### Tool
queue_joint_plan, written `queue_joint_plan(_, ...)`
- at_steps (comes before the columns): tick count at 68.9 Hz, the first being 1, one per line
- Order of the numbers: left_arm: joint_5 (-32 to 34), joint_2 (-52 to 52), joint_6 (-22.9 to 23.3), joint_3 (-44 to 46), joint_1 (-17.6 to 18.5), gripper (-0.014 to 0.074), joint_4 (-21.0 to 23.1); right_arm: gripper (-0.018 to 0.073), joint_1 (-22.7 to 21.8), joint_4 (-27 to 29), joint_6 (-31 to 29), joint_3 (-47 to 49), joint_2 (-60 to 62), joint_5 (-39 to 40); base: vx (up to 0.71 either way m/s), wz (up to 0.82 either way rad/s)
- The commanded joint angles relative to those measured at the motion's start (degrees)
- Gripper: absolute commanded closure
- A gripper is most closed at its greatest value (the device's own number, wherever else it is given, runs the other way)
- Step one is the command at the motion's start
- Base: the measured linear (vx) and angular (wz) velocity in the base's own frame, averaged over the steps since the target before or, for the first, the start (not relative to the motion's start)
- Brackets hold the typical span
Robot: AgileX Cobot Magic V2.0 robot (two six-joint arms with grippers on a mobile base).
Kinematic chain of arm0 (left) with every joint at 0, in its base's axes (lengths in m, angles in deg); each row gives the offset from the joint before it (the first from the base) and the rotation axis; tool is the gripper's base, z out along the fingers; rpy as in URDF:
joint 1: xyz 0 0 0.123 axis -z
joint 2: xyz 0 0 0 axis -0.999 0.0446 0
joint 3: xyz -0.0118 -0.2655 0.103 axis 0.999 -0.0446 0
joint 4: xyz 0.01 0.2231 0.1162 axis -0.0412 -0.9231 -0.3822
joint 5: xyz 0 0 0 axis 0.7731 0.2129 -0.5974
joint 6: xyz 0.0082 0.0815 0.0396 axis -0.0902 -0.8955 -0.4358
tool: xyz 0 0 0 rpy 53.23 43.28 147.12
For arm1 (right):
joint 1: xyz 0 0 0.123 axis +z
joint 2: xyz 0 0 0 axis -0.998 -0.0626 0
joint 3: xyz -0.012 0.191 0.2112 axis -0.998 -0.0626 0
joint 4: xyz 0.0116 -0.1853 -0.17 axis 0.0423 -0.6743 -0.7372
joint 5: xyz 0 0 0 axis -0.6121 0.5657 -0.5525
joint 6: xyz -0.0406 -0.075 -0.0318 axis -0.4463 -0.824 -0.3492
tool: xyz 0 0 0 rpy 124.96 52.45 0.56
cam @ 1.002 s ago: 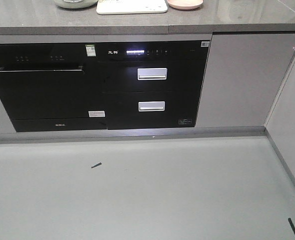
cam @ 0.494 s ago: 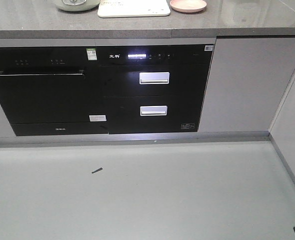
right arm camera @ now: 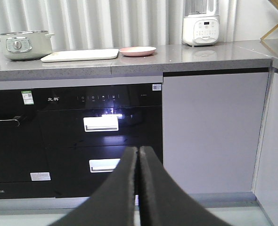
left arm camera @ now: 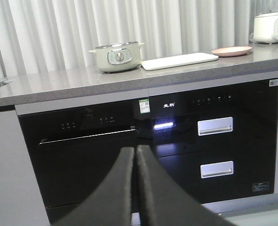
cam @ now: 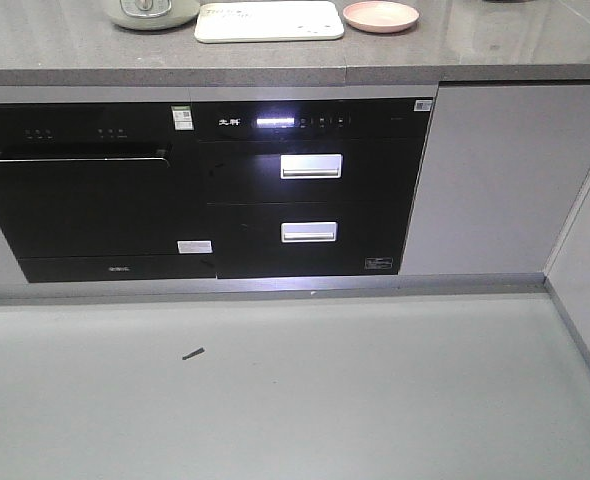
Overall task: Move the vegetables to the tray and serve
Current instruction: 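Drive the base forward toward the counter with both arms held still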
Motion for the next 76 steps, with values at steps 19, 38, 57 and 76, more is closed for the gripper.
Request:
queue_joint_plan(19,3.8,-0.9,0.0,-0.6,-0.1,0.0603,0.1,0.0563,-0.3,-0.2,-0.3,-0.4,0.2,4.3,0.08,-0.01)
queue_joint_plan(38,3.8,-0.9,0.0,-0.6,-0.1,0.0603,0.1,0.0563,-0.3,-0.2,-0.3,-0.4,0.2,4.3,0.07,-0.04)
queue_joint_plan(57,3.8,-0.9,0.0,-0.6,-0.1,0.0603,0.1,0.0563,-0.3,-0.2,-0.3,-0.4,0.2,4.3,0.06,-0.03)
queue_joint_plan(76,3.8,-0.9,0.0,-0.6,-0.1,0.0603,0.1,0.0563,-0.3,-0.2,-0.3,-0.4,0.2,4.3,0.06,-0.02)
